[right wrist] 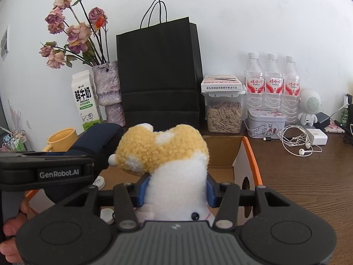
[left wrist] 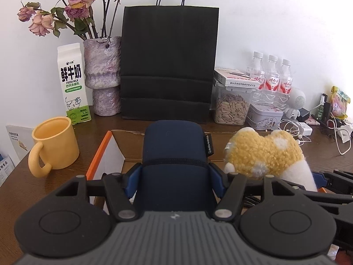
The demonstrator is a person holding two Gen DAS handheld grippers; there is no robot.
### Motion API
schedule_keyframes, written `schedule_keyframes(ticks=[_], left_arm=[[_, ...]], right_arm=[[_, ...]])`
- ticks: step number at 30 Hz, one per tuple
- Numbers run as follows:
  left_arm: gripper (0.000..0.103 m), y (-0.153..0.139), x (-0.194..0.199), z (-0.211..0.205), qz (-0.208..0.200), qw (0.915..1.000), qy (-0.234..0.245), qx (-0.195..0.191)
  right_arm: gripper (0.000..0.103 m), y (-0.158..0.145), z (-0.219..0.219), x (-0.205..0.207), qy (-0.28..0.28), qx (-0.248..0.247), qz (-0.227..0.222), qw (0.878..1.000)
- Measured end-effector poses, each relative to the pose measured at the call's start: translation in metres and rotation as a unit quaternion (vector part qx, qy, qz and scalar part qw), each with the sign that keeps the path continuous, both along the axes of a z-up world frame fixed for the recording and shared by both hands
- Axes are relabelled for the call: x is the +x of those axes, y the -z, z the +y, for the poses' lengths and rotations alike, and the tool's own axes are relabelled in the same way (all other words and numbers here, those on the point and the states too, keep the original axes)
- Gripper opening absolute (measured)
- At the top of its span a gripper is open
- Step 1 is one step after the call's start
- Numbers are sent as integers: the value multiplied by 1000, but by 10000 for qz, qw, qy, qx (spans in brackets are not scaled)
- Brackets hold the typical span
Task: Organize objects
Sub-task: 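Carry the navy case into the box with the left gripper while the right gripper carries the plush sheep there, then open the left gripper over the box while the right gripper releases the plush sheep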
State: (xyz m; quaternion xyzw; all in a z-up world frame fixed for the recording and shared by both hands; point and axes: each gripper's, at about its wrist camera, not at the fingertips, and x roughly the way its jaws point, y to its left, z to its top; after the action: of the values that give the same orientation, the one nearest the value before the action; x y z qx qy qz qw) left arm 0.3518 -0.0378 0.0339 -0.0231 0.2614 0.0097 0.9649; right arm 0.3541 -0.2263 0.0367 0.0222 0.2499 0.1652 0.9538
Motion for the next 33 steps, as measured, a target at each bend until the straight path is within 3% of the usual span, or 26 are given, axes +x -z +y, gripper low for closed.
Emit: schedule_keyframes(ticks=[8, 10, 11, 13, 14, 15, 33], left_arm=[[65, 7, 4, 1, 128, 9999, 7, 48], [68, 6, 5, 2, 146, 9999, 1, 28], [75, 6, 4, 3, 109, 9999, -33, 21], [98, 3, 2, 4, 5, 9999, -126, 5], [103, 2, 0, 5, -72, 9998, -176, 1], [103, 1, -1, 5, -100, 9997, -209, 15], [103, -2, -5, 1, -53, 9999, -150, 42]], right_arm=[[49, 7, -1, 6, 63, -59, 106, 9999], [50, 6, 0, 6, 62, -106, 118, 9999], [53, 7, 1, 6, 64, -162, 145, 9997], [70, 7, 3, 5, 127, -246, 142, 9995], [88, 7, 3, 5, 170, -281, 117, 9994], [97, 7, 3, 4, 193, -304, 79, 9993], [98, 4, 7, 0, 154, -373, 47, 9992]])
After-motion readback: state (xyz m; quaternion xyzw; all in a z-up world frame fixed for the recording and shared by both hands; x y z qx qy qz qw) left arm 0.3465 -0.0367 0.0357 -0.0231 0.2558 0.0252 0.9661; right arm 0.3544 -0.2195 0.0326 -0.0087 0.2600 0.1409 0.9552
